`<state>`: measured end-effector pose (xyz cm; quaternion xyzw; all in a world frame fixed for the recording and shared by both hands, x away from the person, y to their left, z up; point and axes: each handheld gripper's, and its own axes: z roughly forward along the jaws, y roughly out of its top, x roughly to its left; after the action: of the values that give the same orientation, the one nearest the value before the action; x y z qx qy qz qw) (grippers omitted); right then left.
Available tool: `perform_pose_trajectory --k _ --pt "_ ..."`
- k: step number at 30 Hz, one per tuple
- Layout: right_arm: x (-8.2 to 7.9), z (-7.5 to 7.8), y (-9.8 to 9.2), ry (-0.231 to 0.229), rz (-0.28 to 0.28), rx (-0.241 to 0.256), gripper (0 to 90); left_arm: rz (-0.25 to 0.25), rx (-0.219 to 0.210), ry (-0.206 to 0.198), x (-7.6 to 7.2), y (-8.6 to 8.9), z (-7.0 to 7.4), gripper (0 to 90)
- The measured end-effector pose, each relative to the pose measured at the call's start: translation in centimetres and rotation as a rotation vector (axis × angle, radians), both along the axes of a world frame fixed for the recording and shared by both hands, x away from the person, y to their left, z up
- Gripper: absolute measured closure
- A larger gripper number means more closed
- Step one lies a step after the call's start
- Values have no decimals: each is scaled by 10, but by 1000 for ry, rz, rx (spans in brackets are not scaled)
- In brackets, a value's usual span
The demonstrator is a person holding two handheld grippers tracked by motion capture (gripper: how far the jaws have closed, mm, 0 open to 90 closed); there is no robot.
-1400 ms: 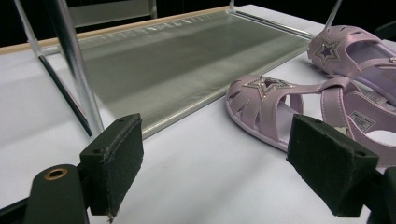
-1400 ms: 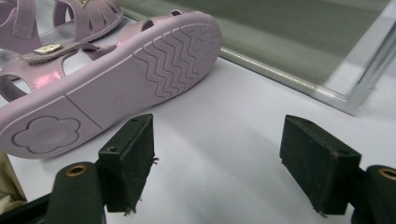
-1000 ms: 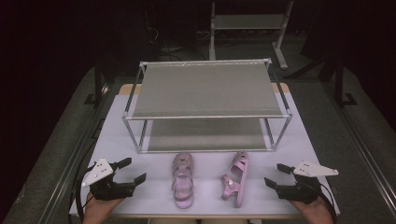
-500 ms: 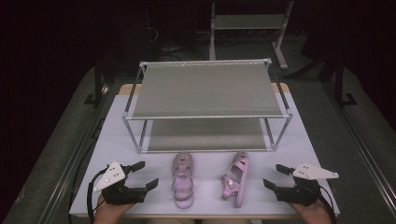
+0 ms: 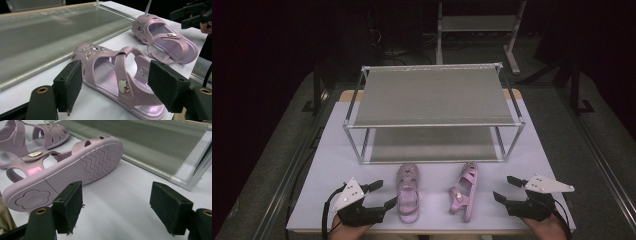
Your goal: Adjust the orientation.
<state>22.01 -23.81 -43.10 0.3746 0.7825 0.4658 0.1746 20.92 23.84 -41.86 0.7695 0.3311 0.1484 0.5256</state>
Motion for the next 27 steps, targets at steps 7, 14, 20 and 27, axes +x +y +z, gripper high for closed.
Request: perform_pose_trajectory --k 7,14,20,27 --pt "-1 1 2 -12 -9 0 262 -7 47 11 2 -15 -5 385" --pt "-4 1 3 -16 -5 -9 264 24 101 57 4 -23 -8 504" --pt "-6 3 4 -25 -6 -11 264 49 141 90 0 -31 -5 680" --pt "-7 5 7 -39 7 -27 266 88 155 98 0 -22 -5 815"
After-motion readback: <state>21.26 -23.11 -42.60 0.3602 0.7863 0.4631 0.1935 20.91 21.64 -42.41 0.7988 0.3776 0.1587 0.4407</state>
